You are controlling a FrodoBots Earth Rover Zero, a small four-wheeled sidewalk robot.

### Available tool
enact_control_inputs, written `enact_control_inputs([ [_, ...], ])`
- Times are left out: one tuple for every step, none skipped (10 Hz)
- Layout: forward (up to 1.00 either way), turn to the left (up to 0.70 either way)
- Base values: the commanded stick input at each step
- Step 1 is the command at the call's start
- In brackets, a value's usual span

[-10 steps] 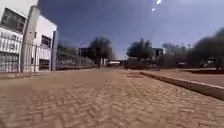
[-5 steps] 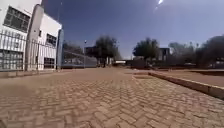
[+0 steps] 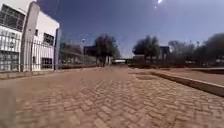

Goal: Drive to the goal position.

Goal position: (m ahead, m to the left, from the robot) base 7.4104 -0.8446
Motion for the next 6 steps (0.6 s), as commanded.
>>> enact_control_inputs([
  [1.00, 0.00],
  [1.00, 0.00],
  [1.00, 0.00],
  [1.00, 0.00],
  [1.00, 0.00],
  [1.00, 0.00],
])
